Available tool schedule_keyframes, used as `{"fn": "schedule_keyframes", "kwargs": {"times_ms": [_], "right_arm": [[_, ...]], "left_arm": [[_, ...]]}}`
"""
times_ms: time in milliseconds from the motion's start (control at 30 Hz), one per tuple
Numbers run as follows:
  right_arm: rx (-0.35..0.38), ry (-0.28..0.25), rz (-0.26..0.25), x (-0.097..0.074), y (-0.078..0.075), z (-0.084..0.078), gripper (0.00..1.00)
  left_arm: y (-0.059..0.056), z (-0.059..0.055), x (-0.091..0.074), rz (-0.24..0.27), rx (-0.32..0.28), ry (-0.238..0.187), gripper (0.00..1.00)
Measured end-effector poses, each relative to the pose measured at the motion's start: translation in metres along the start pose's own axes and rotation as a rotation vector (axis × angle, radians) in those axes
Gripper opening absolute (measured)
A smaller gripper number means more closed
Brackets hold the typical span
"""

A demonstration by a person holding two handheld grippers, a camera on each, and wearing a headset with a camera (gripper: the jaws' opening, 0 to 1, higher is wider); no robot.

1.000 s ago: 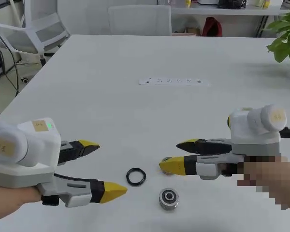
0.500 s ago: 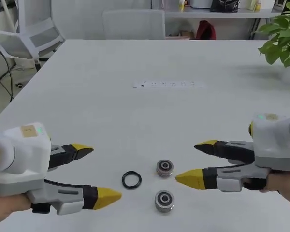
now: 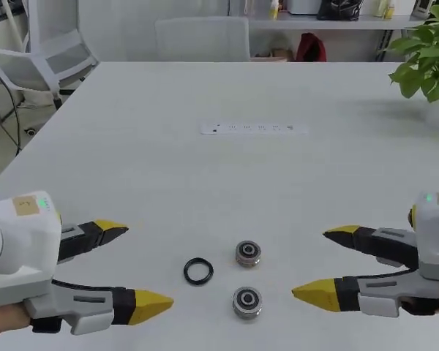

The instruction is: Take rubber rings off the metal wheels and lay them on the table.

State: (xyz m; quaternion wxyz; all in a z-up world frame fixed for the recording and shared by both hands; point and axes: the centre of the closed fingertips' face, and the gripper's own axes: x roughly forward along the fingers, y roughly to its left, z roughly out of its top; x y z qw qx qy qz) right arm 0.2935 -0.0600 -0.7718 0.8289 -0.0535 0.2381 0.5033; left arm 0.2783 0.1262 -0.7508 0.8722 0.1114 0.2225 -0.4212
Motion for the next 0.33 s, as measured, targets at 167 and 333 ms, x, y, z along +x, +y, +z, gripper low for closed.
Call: {"fn": "schedule_keyframes", "kwargs": {"times_ms": [167, 333], "right_arm": [[-0.009, 0.021, -0.018, -0.002, -0.002, -0.011, 0.79], [0.013, 0.024, -0.027, -0.003, -0.002, -0.018, 0.81]], "left_arm": [[-0.001, -0.004, -0.003, 0.014, -0.014, 0.0, 0.8], [-0.003, -0.009, -0.006, 0.021, -0.015, 0.012, 0.8]]}}
